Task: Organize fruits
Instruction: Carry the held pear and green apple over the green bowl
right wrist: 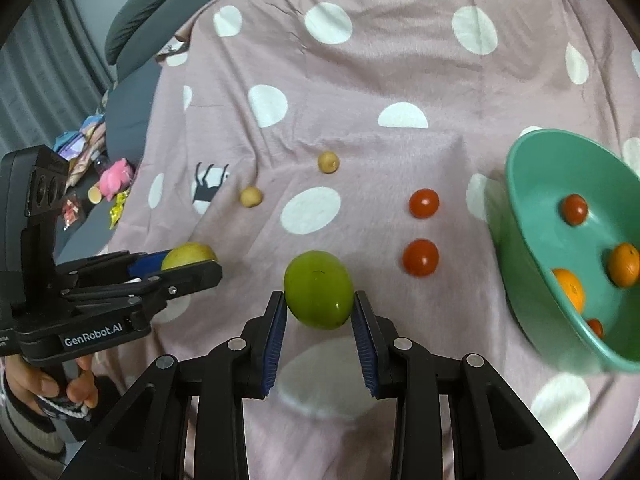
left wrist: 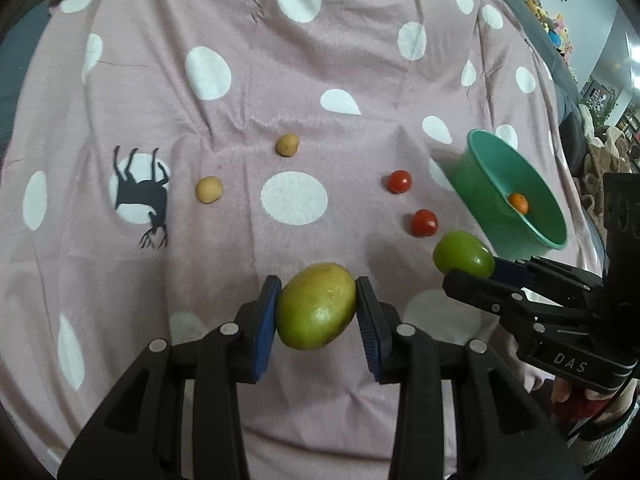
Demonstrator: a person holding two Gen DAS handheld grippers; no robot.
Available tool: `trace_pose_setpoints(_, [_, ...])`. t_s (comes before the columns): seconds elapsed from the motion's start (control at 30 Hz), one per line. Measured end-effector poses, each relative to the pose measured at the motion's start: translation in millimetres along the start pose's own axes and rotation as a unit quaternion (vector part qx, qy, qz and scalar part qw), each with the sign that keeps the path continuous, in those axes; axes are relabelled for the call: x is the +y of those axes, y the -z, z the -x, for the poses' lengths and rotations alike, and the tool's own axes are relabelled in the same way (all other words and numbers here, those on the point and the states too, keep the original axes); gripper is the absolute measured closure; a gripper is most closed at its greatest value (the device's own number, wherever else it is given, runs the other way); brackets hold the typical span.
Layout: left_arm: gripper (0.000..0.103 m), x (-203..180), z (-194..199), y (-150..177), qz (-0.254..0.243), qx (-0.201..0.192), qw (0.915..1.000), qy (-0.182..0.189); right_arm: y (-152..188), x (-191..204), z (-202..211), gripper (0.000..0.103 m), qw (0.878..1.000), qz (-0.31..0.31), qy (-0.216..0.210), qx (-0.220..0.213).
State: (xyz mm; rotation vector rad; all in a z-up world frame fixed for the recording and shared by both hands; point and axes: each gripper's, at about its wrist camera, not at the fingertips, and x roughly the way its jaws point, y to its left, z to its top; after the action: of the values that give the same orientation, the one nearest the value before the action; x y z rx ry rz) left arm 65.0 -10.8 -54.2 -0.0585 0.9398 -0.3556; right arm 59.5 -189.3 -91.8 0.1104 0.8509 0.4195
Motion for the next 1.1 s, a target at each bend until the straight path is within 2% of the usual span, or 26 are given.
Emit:
trace_pose_setpoints(0.23, [0.066, -6, 30, 13, -0.001, -0.017, 0.9998, -0.002, 11, 10, 26, 0.068, 1.000, 0.006, 0.002, -0.018])
trace_pose_setpoints(0.63, [0.066, -24, 49, 20, -0.015, -0.030, 0.9994, -0.001, 20, 10, 58, 0.068, 0.999, 0.002, 0.003, -0.052])
trace_pose_setpoints(1.1, [0.066, -63, 38, 9, -0.055, -0.021, 0.9982, 0.007, 29, -33, 83, 0.068, 0.995, -0.045, 0.019, -0.087])
